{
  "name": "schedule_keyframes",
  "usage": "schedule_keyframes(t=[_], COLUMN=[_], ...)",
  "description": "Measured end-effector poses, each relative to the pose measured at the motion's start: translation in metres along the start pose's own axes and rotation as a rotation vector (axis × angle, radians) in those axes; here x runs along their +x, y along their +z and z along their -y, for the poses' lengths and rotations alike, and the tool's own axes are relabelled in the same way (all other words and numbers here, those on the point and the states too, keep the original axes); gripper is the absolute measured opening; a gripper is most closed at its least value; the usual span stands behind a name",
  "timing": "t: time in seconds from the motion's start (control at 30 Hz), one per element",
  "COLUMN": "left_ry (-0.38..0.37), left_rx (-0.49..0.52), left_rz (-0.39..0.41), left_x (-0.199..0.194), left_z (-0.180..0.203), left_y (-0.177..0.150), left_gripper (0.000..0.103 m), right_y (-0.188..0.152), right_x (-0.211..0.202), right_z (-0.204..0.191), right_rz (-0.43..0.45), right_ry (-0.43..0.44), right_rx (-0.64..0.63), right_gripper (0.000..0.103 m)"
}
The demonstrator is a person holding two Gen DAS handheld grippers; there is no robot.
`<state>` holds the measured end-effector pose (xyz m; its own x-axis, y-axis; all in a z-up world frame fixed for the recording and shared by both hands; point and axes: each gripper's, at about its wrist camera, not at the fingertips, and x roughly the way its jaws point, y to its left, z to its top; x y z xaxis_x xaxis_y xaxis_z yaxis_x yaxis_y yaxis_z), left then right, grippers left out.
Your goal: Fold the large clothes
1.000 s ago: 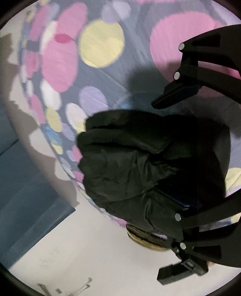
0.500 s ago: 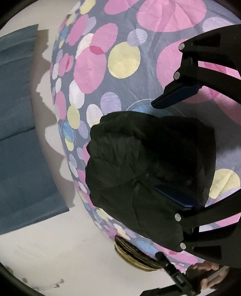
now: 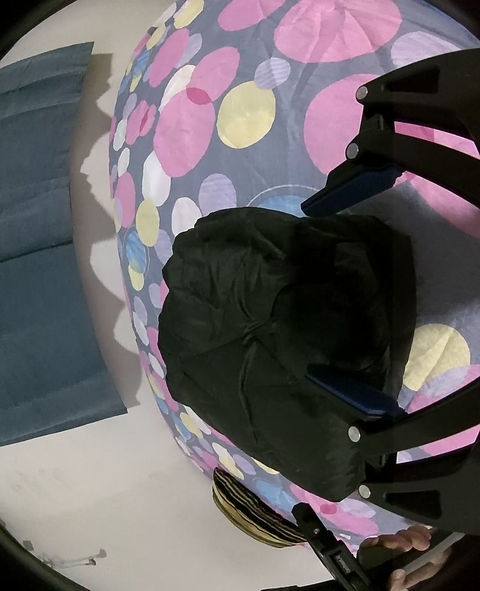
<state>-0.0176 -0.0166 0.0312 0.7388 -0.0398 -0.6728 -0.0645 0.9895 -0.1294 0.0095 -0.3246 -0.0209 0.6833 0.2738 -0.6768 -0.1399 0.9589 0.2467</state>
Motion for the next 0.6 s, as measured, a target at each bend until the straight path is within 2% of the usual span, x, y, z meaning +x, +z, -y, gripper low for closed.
schedule_keyframes(t=[0.6], left_ry=[0.017], left_rx=[0.0], left_rz=[0.01], left_x=[-0.005], left_z=[-0.0003], left_y=[-0.0017], left_gripper=[0.095], right_y=[-0.0047], right_x=[-0.0035], right_z=[0.0037], right_rz=[-0.004], right_ry=[-0.017], right_rx=[-0.001], right_gripper=[0.083])
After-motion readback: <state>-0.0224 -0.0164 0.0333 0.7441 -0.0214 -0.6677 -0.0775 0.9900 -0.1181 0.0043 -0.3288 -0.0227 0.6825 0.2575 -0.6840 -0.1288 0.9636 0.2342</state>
